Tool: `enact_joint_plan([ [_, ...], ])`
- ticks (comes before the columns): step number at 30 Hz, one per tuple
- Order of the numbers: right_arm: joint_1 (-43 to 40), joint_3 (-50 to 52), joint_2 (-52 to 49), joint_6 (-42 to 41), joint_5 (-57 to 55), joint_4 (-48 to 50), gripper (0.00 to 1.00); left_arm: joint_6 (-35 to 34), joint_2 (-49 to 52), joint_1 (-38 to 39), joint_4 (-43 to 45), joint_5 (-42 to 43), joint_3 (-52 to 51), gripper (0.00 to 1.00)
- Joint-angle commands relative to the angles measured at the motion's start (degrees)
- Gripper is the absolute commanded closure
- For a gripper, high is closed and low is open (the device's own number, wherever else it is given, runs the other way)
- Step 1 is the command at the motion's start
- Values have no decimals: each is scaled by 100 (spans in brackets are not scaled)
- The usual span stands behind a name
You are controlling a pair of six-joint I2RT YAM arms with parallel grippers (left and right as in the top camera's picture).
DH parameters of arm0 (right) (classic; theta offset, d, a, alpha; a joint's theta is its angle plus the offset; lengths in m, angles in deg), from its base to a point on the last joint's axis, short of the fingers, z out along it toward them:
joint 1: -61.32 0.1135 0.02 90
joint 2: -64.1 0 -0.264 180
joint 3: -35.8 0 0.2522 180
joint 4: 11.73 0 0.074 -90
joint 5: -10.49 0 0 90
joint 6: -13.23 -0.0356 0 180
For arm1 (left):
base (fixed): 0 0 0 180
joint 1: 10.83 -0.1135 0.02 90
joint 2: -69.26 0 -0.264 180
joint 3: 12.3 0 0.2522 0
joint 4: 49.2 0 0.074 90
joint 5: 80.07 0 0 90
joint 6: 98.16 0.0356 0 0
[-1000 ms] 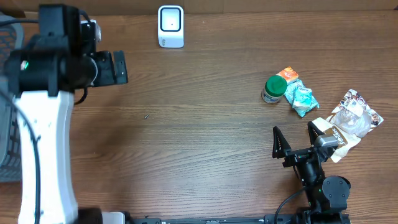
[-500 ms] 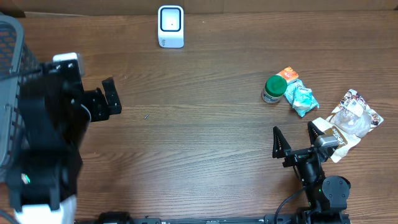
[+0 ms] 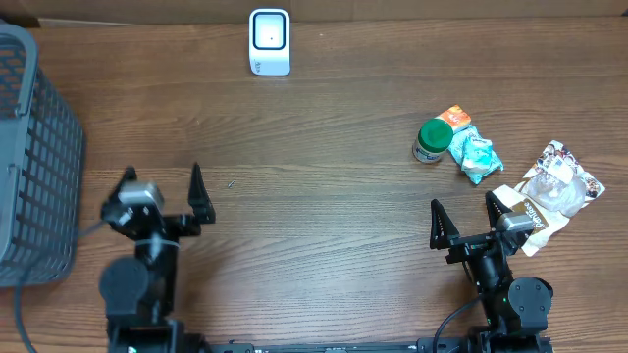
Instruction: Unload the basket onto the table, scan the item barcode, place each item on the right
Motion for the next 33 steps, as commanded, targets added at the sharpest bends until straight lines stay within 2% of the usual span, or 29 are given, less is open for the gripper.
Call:
enact_joint_plan([
  [1,-9,61,68,4,-2,22,0,610,-734,37,151,61,-704,0],
  [8,-9,61,68,4,-2,22,0,1062,-1825,31,138,24,-1528,0],
  [15,-9,61,68,4,-2,22,0,1130,-2302,31,-9,33,-2000,0],
  [21,-9,61,68,4,-2,22,0,1128,-2297,33,-723,52,-1998,0],
  [33,-9,61,68,4,-2,22,0,1128,-2293,31,-717,68,-1998,0],
])
